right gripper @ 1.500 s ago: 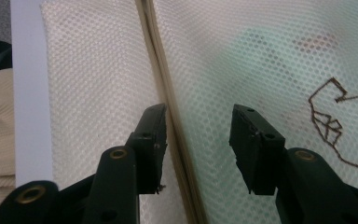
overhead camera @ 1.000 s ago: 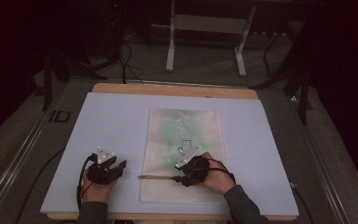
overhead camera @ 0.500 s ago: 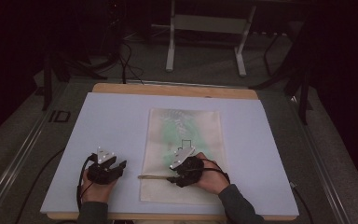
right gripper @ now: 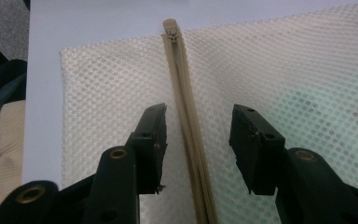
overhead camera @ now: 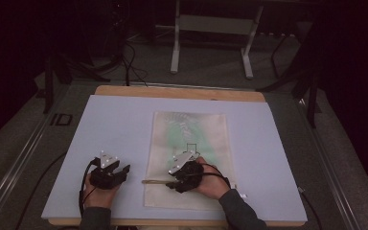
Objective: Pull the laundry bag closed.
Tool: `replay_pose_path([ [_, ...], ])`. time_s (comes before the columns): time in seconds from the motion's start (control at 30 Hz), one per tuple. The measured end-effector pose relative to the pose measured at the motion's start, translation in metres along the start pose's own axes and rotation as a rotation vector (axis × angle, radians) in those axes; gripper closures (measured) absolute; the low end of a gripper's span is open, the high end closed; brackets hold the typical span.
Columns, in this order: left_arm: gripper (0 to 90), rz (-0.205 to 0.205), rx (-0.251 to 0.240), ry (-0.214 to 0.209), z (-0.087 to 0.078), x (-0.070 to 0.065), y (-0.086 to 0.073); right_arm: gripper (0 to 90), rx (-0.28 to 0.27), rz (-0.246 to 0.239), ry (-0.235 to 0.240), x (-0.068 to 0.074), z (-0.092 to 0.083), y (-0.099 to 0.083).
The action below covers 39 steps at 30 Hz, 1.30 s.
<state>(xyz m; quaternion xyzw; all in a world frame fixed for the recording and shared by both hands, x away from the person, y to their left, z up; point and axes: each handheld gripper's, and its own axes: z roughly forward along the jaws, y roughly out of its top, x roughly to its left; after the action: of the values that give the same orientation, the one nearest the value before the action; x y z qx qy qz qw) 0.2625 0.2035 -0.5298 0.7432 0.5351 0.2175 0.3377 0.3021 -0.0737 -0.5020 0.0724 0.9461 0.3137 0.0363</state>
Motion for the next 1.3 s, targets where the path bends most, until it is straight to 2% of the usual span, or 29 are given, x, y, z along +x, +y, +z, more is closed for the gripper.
replay_pose_path([
  [0.77, 53.2, 0.001, 0.001, -0.001, 0.0, 0.0, 0.0, 59.6, 0.01, -0.031, 0.029, 0.005, 0.019, 0.017],
  [1.13, 53.1, 0.0, -0.002, -0.003, 0.0, 0.0, 0.0, 65.7, 0.004, -0.042, 0.036, 0.006, 0.027, 0.029],
  [1.3, 53.1, 0.0, -0.001, -0.003, 0.0, 0.0, 0.0, 65.7, 0.004, -0.047, 0.038, 0.006, 0.03, 0.032],
])
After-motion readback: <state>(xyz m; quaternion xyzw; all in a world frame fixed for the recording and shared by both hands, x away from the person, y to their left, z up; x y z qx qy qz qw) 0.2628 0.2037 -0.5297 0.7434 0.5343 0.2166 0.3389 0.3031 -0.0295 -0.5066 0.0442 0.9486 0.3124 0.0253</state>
